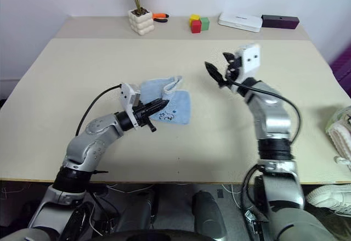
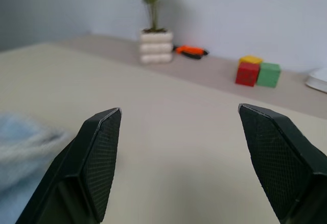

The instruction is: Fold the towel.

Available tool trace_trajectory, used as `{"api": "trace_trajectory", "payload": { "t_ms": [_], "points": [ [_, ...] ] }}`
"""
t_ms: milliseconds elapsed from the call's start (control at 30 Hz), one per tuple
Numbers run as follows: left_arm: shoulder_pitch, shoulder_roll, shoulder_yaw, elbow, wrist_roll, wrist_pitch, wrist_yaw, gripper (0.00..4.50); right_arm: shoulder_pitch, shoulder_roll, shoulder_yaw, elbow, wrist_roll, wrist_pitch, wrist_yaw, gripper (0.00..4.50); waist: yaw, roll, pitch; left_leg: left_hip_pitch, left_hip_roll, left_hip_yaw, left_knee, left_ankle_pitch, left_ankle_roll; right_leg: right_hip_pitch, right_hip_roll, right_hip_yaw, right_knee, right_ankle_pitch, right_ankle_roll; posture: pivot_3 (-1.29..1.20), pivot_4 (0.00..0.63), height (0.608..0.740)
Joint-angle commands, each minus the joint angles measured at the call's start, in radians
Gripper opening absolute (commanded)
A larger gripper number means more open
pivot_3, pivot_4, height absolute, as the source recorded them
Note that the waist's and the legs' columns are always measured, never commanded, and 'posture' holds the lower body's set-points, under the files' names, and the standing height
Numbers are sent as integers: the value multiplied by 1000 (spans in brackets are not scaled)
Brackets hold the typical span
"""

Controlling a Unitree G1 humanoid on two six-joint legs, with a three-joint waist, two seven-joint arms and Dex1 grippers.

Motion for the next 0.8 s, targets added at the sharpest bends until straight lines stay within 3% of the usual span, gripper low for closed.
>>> {"api": "trace_trajectory", "payload": {
  "t_ms": [33, 233, 800],
  "points": [
    [-30, -22, 1, -7, 9, 8, -17, 33, 57, -116, -16, -101, 69, 7, 187, 3759, 0, 1, 0, 0, 0, 0, 0, 0, 0, 0, 0, 0, 0, 0, 0, 0, 150, 740],
    [-40, -53, -7, 17, 32, 33, -15, 33, 153, -208, -12, -174, 96, -38, 331, 3759, -8, 1, 1, 0, 0, 0, 0, 0, 0, 0, 0, 0, 0, 0, 0, 0, 150, 740],
    [-40, -81, -62, 33, 90, 141, -37, 33, 231, -185, 10, -197, 76, -152, 360, 3759, 1, 1, 1, 0, 0, 0, 2, 0, 0, 1, 0, 0, 0, 0, 1, 0, 150, 740]
  ]
}}
